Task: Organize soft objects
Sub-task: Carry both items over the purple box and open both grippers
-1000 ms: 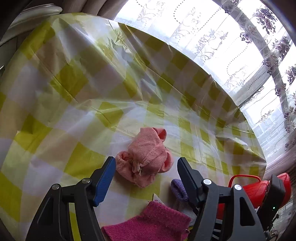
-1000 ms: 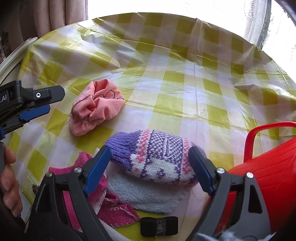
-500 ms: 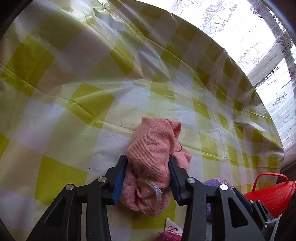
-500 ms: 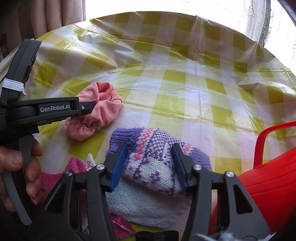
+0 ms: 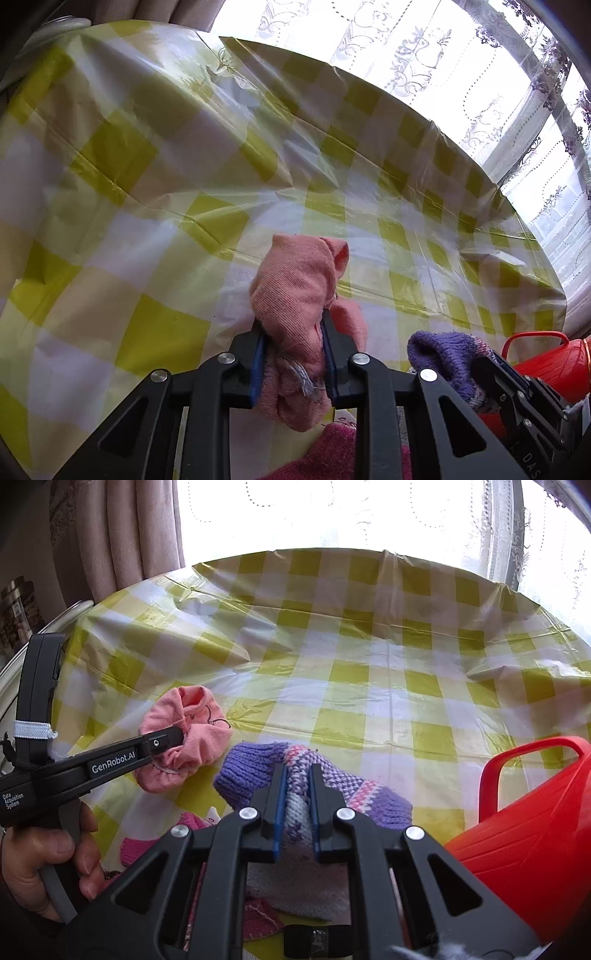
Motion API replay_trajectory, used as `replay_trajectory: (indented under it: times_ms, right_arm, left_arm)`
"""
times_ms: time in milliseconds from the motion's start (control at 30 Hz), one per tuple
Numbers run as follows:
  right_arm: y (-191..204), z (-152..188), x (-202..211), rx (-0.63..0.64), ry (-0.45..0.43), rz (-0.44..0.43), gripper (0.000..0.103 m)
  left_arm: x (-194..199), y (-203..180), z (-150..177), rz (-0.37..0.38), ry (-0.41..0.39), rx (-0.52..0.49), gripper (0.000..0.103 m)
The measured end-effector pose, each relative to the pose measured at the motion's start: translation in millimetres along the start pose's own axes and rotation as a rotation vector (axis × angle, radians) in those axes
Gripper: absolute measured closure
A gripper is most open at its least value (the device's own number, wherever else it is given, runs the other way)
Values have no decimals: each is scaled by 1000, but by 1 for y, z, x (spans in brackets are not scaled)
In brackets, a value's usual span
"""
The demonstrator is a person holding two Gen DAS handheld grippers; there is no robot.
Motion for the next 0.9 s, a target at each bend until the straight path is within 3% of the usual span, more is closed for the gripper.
replay_trajectory:
  times_ms: [400, 900]
  right_arm:
    - [14, -6, 53, -10, -45, -69, 89]
    - [-4, 20, 125, -19, -43, -65, 89]
  left_arm:
    - [74, -2, 22, 25, -107, -12, 76]
    - [143, -33, 61, 94, -116, -29, 76]
Point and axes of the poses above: each gripper's, at about its wrist camera, not at the fingertips, and x roughly against the way its jaws point, y to its left, z to its underside, the point moved 1 cm from there along -x, roughly the way its jaws point, and after that the axes turned 15 degrees about -y, right-handed, at the moved point
